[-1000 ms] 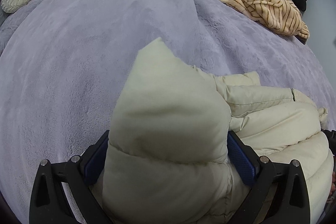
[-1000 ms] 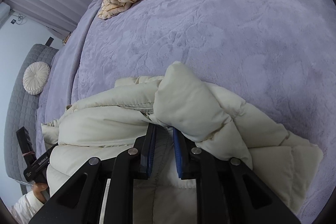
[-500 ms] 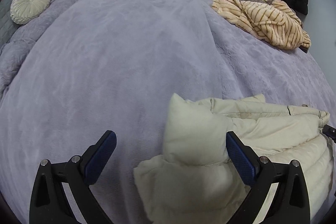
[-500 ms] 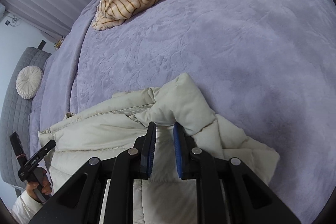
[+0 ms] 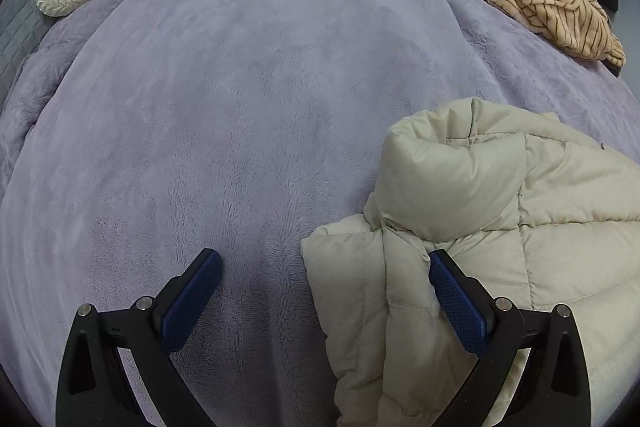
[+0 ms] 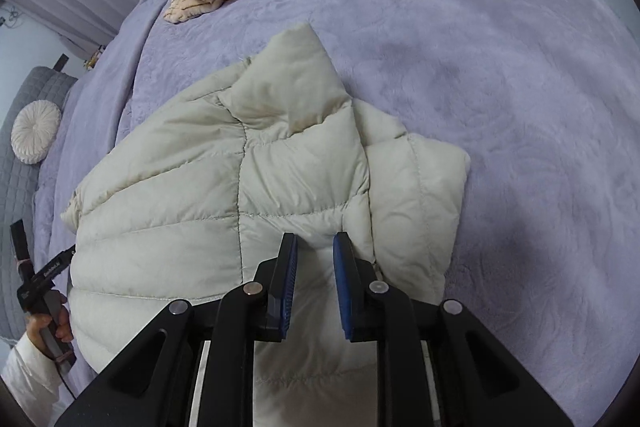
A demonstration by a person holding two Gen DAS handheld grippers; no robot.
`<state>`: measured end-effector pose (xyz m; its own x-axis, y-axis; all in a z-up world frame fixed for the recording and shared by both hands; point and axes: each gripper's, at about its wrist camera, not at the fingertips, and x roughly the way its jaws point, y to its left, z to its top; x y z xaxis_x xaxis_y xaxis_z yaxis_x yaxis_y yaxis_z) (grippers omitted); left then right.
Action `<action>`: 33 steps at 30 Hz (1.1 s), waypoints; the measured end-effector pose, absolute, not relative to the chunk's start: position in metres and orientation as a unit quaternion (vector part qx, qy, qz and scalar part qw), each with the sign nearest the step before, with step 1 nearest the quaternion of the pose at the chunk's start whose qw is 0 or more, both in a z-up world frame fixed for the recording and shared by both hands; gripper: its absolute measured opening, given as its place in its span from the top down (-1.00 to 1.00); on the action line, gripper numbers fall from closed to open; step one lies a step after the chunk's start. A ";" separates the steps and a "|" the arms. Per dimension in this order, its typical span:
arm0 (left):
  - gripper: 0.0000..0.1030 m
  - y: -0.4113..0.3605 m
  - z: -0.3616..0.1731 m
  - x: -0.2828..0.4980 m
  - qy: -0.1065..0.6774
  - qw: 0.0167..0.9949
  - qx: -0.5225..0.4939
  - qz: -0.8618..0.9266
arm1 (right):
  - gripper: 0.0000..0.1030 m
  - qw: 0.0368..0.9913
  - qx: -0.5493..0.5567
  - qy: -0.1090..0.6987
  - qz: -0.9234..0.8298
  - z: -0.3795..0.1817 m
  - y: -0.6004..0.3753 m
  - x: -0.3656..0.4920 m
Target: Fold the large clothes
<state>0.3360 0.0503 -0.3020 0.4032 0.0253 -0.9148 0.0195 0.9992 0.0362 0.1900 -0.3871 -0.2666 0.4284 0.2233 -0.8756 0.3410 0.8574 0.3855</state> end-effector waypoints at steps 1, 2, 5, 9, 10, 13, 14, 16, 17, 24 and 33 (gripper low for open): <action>-1.00 0.050 -0.303 0.336 0.547 0.837 0.023 0.002 | 0.61 0.802 0.268 0.533 -0.036 -0.270 -0.388 0.191; -1.00 0.050 -0.303 0.337 0.548 0.836 0.021 0.002 | 0.61 0.801 0.269 0.534 -0.035 -0.272 -0.388 0.191; -1.00 0.052 -0.305 0.337 0.551 0.835 0.015 0.001 | 0.61 0.803 0.261 0.535 -0.034 -0.273 -0.387 0.192; -1.00 0.052 -0.306 0.338 0.552 0.834 0.014 0.005 | 0.61 0.802 0.262 0.536 -0.033 -0.274 -0.387 0.189; -1.00 0.052 -0.305 0.337 0.552 0.834 0.013 0.007 | 0.61 0.803 0.259 0.536 -0.034 -0.274 -0.387 0.188; -1.00 0.053 -0.302 0.337 0.552 0.834 0.016 0.010 | 0.61 0.804 0.247 0.540 -0.037 -0.272 -0.383 0.189; -1.00 0.054 -0.301 0.336 0.551 0.834 0.016 0.011 | 0.61 0.803 0.246 0.541 -0.038 -0.272 -0.382 0.189; -1.00 0.057 -0.297 0.334 0.550 0.835 0.014 0.012 | 0.61 0.802 0.248 0.542 -0.039 -0.271 -0.383 0.189; -1.00 0.060 -0.295 0.332 0.550 0.835 0.012 0.013 | 0.61 0.801 0.248 0.543 -0.039 -0.270 -0.383 0.190; -1.00 0.071 -0.275 0.322 0.538 0.843 0.000 0.014 | 0.61 0.801 0.232 0.550 -0.044 -0.265 -0.378 0.195; -1.00 0.093 -0.263 0.306 0.563 0.820 -0.095 -0.050 | 0.59 0.814 0.215 0.537 -0.050 -0.234 -0.367 0.191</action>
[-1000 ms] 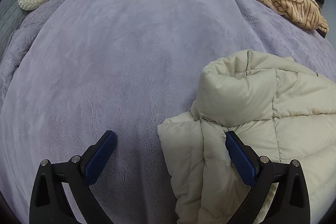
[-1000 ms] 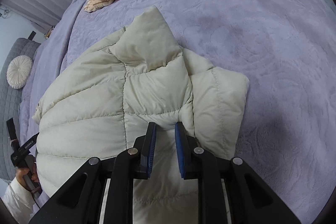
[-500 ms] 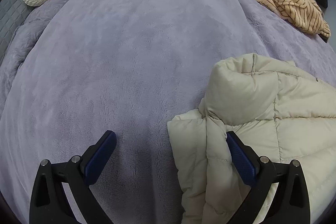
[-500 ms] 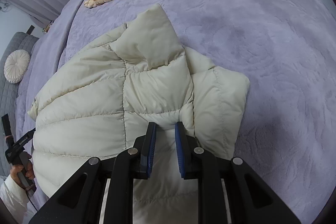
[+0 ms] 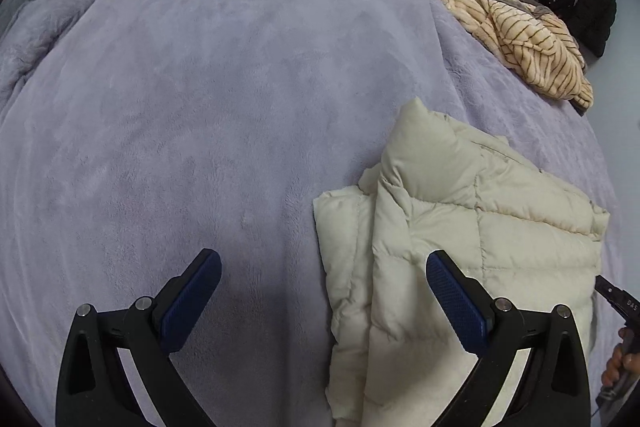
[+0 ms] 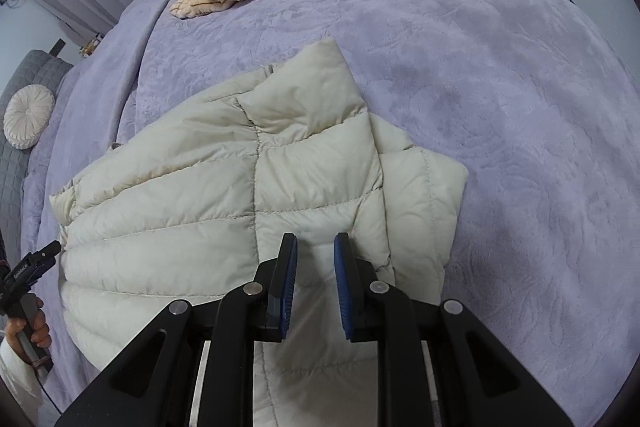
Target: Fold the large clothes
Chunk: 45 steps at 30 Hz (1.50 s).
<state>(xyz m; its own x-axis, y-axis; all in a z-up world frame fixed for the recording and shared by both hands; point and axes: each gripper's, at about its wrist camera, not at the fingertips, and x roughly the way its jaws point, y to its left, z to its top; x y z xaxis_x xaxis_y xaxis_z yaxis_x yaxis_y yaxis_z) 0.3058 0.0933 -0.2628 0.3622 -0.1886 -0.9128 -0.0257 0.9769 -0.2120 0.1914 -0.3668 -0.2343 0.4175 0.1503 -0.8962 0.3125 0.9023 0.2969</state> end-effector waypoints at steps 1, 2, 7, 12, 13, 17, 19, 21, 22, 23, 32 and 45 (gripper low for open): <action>-1.00 0.094 -0.263 0.303 0.566 0.817 -0.096 -0.052 | 0.59 0.817 0.214 0.534 -0.048 -0.229 -0.364 0.190; -1.00 0.094 -0.262 0.300 0.567 0.817 -0.091 -0.051 | 0.59 0.819 0.213 0.530 -0.046 -0.223 -0.361 0.189; -1.00 0.090 -0.258 0.287 0.565 0.819 -0.083 -0.050 | 0.54 0.824 0.220 0.521 -0.031 -0.201 -0.345 0.183; -1.00 0.088 -0.255 0.275 0.569 0.818 -0.072 -0.046 | 0.11 0.820 0.221 0.528 -0.016 -0.190 -0.320 0.176; -1.00 0.088 -0.255 0.274 0.572 0.816 -0.070 -0.043 | 0.11 0.819 0.220 0.531 -0.012 -0.190 -0.315 0.175; -1.00 0.091 -0.255 0.268 0.566 0.820 -0.073 -0.043 | -0.15 0.812 0.215 0.542 -0.004 -0.192 -0.294 0.170; -1.00 0.093 -0.255 0.266 0.563 0.823 -0.073 -0.039 | -0.32 0.812 0.214 0.543 -0.002 -0.193 -0.285 0.168; -1.00 0.094 -0.256 0.264 0.562 0.823 -0.076 -0.044 | -0.53 0.811 0.210 0.546 -0.003 -0.194 -0.276 0.166; -1.00 0.095 -0.256 0.263 0.562 0.823 -0.075 -0.047 | -0.64 0.811 0.207 0.548 -0.005 -0.194 -0.272 0.165; -1.00 0.096 -0.256 0.261 0.562 0.823 -0.073 -0.050 | -0.64 0.812 0.204 0.547 -0.009 -0.194 -0.269 0.165; -1.00 0.134 -0.268 0.262 0.576 0.800 -0.150 -0.076 | -0.64 0.823 0.154 0.546 0.017 -0.176 -0.227 0.173; -1.00 0.113 -0.301 0.286 0.585 0.733 -0.253 -0.237 | 0.45 0.784 0.173 0.594 0.055 -0.234 -0.191 0.221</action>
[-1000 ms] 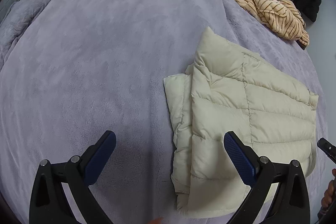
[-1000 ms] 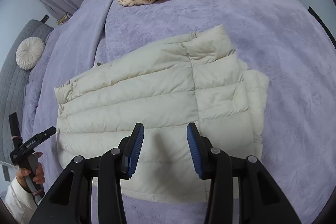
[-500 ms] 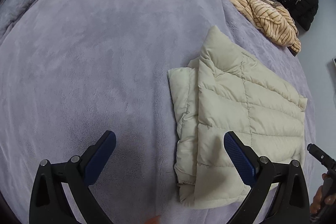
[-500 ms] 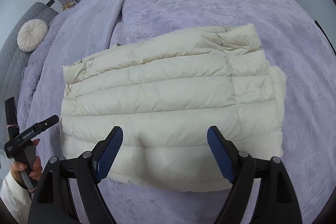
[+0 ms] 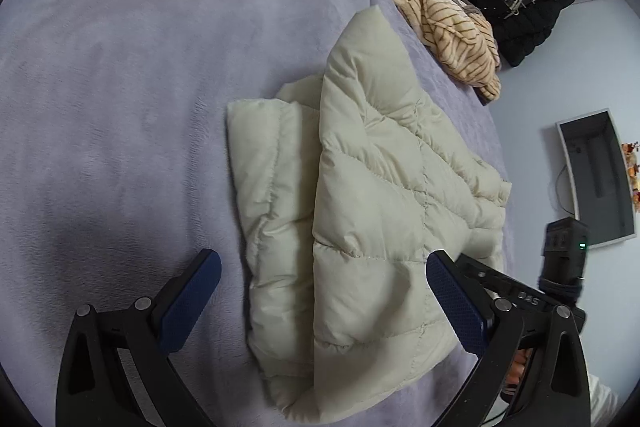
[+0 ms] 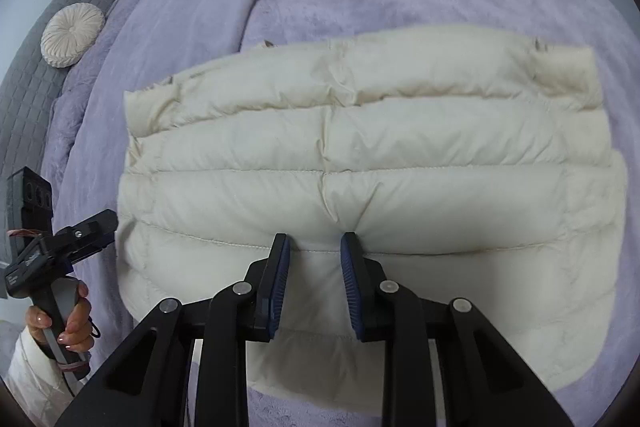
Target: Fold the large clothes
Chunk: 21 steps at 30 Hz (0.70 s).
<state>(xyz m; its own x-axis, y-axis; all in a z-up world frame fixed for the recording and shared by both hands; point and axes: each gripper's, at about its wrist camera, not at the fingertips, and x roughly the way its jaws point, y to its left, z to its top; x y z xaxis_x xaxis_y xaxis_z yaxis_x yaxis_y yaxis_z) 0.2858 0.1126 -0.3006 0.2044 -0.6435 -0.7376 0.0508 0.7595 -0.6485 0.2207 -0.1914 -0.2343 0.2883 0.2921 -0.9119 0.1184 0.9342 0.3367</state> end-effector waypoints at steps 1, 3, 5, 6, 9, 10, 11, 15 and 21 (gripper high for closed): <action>-1.00 0.110 -0.303 0.287 0.585 0.730 -0.256 -0.244 | 0.45 0.778 0.186 0.598 0.058 -0.244 -0.195 0.222; -1.00 0.106 -0.306 0.290 0.584 0.727 -0.256 -0.255 | 0.46 0.770 0.210 0.599 0.063 -0.258 -0.201 0.223; -1.00 0.103 -0.311 0.295 0.590 0.721 -0.252 -0.260 | 0.50 0.766 0.221 0.600 0.067 -0.266 -0.206 0.222; -1.00 0.103 -0.315 0.298 0.594 0.717 -0.254 -0.261 | 0.50 0.764 0.226 0.601 0.068 -0.269 -0.207 0.222; -1.00 0.105 -0.313 0.301 0.592 0.714 -0.266 -0.261 | 0.50 0.764 0.224 0.601 0.071 -0.271 -0.207 0.221; -1.00 0.105 -0.306 0.300 0.582 0.720 -0.266 -0.269 | 0.50 0.765 0.222 0.601 0.072 -0.271 -0.207 0.221; -1.00 0.103 -0.298 0.299 0.570 0.725 -0.267 -0.280 | 0.50 0.765 0.222 0.601 0.072 -0.271 -0.207 0.221; -1.00 0.086 -0.289 0.306 0.566 0.731 -0.236 -0.297 | 0.50 0.764 0.225 0.600 0.074 -0.273 -0.209 0.222; -1.00 0.101 -0.324 0.310 0.597 0.716 -0.254 -0.258 | 0.50 0.762 0.227 0.601 0.076 -0.273 -0.210 0.223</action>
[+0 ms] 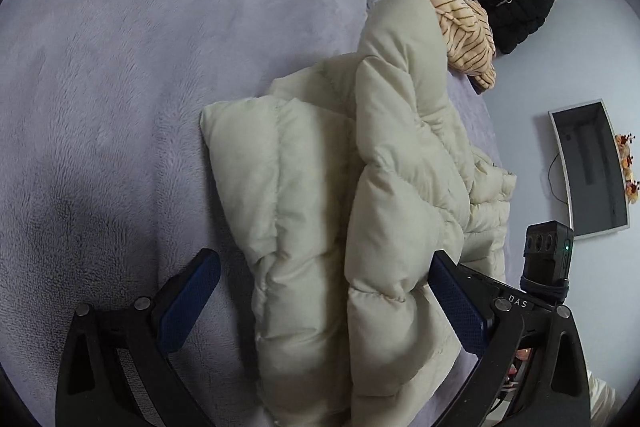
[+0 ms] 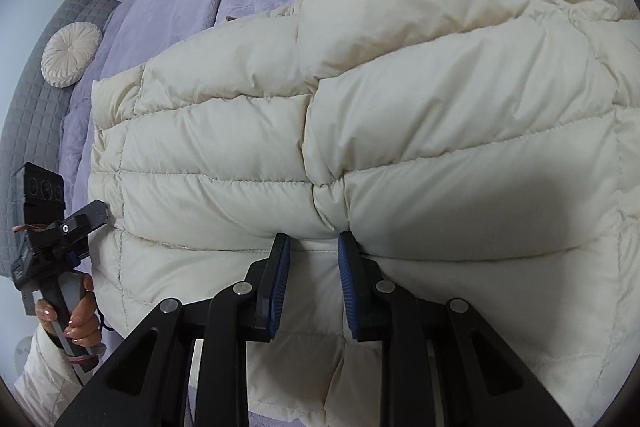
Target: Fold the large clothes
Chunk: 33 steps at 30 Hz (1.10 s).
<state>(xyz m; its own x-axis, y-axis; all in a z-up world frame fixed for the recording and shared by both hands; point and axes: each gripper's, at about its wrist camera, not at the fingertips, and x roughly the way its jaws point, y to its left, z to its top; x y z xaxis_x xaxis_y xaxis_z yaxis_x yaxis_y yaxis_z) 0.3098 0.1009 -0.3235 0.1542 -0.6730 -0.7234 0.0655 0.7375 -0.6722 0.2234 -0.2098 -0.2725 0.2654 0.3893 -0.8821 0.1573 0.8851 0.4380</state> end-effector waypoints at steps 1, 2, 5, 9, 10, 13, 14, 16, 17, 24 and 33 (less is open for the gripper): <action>-1.00 0.100 -0.325 0.311 0.598 0.712 -0.260 -0.261 | 0.50 0.762 0.228 0.601 0.078 -0.273 -0.210 0.224; -1.00 0.097 -0.325 0.312 0.598 0.707 -0.265 -0.268 | 0.50 0.762 0.230 0.600 0.080 -0.274 -0.212 0.224; -1.00 0.086 -0.309 0.313 0.573 0.684 -0.314 -0.325 | 0.50 0.763 0.236 0.596 0.082 -0.276 -0.214 0.223; -1.00 0.062 -0.282 0.308 0.549 0.701 -0.284 -0.355 | 0.50 0.763 0.239 0.595 0.085 -0.277 -0.216 0.222; -1.00 0.058 -0.286 0.310 0.563 0.709 -0.257 -0.339 | 0.50 0.762 0.241 0.595 0.087 -0.277 -0.218 0.221; -0.44 0.053 -0.311 0.313 0.610 0.710 -0.209 -0.283 | 0.50 0.759 0.242 0.598 0.091 -0.274 -0.220 0.222; -0.38 0.056 -0.316 0.313 0.614 0.708 -0.213 -0.276 | 0.49 0.758 0.236 0.601 0.091 -0.269 -0.218 0.222; -0.12 0.064 -0.316 0.312 0.605 0.710 -0.231 -0.278 | 0.49 0.774 0.222 0.586 0.092 -0.248 -0.217 0.220; -0.06 0.066 -0.315 0.312 0.603 0.711 -0.231 -0.279 | 0.49 0.788 0.214 0.569 0.093 -0.233 -0.218 0.218; 0.39 0.069 -0.293 0.304 0.589 0.731 -0.201 -0.279 | 0.59 0.825 0.194 0.525 0.080 -0.214 -0.227 0.260; 0.46 0.028 -0.240 0.294 0.552 0.738 -0.208 -0.326 | 0.79 0.807 0.158 0.564 0.075 -0.293 -0.215 0.296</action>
<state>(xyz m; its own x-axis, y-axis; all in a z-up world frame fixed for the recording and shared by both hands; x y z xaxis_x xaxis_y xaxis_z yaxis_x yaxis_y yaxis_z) 0.2941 0.0284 -0.2400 0.1775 -0.7113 -0.6801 0.2506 0.7009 -0.6677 0.2957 -0.2147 -0.2927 0.3535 0.2990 -0.8864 0.0574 0.9388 0.3396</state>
